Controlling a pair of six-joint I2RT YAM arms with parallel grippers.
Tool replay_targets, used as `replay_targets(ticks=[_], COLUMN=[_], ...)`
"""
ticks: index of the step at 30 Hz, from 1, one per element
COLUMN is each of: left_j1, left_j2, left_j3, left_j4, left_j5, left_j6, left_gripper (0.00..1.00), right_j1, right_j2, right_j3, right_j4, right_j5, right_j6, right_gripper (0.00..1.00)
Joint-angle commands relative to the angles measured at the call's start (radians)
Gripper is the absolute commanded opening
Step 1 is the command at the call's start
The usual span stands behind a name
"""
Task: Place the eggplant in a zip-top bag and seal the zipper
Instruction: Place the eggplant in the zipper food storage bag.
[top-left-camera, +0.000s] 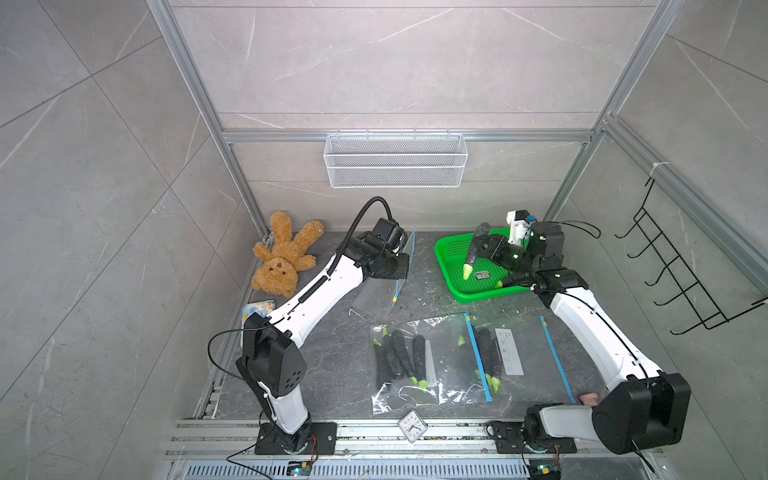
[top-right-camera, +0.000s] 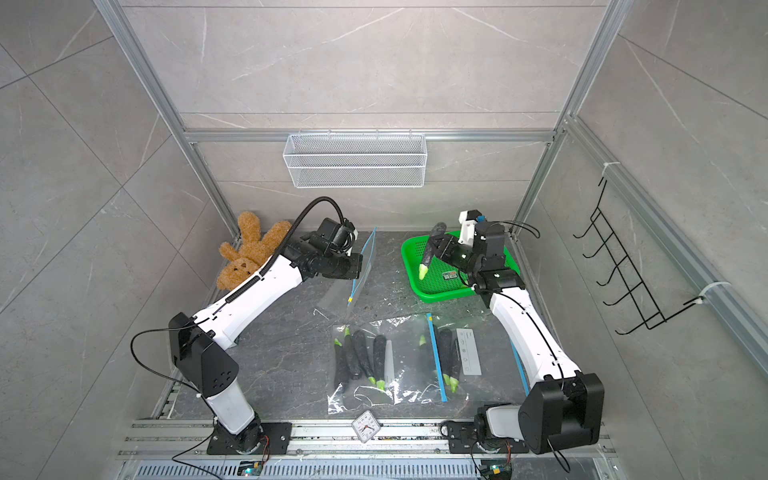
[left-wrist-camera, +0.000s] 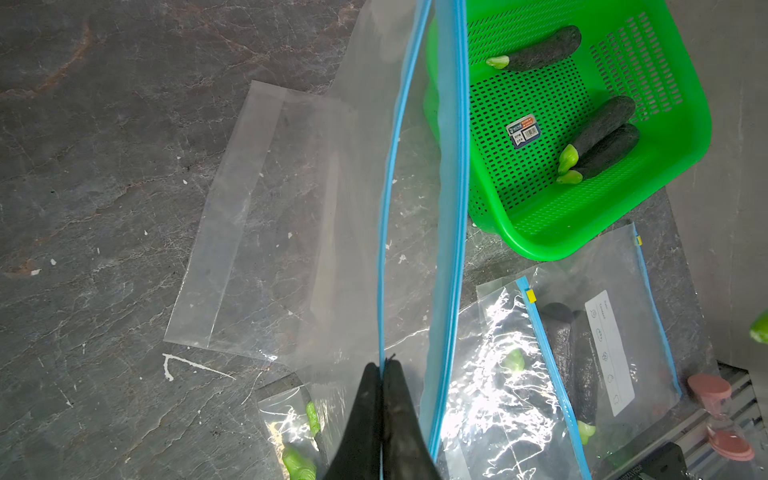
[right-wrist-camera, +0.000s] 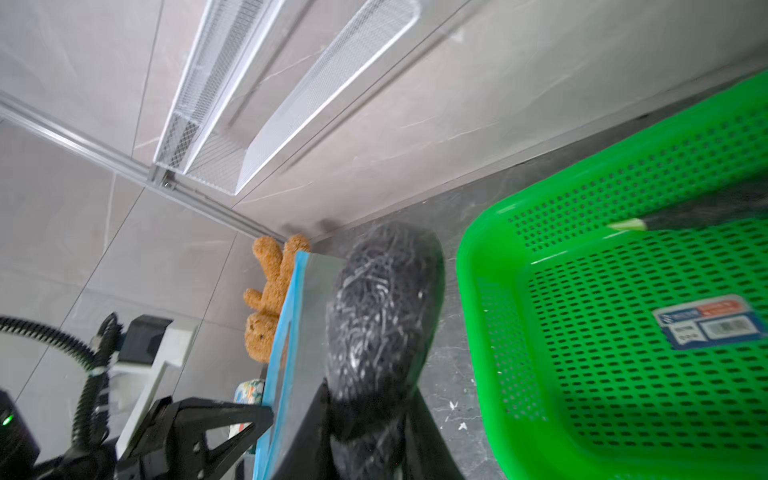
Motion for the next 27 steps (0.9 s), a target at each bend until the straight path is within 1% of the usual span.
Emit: replay_targets(ticks=[1, 7, 14, 19, 27], left_j1=[0.009, 0.019, 0.029, 0.031, 0.031], left_j2=[-0.058, -0.064, -0.073, -0.079, -0.093], left_j3=[0.001, 0.006, 0.001, -0.002, -0.008], left_j4=[0.017, 0.024, 0.046, 0.049, 0.044], left_j5=[0.014, 0.034, 0.069, 0.067, 0.067], left_j6=[-0.014, -0.02, -0.035, -0.045, -0.052], left_gripper=[0.0, 0.0, 0.0, 0.0, 0.0], right_j1=[0.081, 0.21, 0.302, 0.338, 0.358], right_j2=[0.005, 0.094, 0.201, 0.268, 0.346], right_j3=[0.09, 0.183, 0.246, 0.284, 0.302], right_j4=[0.037, 0.122, 0.203, 0.234, 0.284], right_j5=[-0.009, 0.059, 0.148, 0.206, 0.253], right_j6=[-0.041, -0.022, 0.008, 0.013, 0.024], right_gripper=[0.25, 0.24, 0.23, 0.22, 0.22])
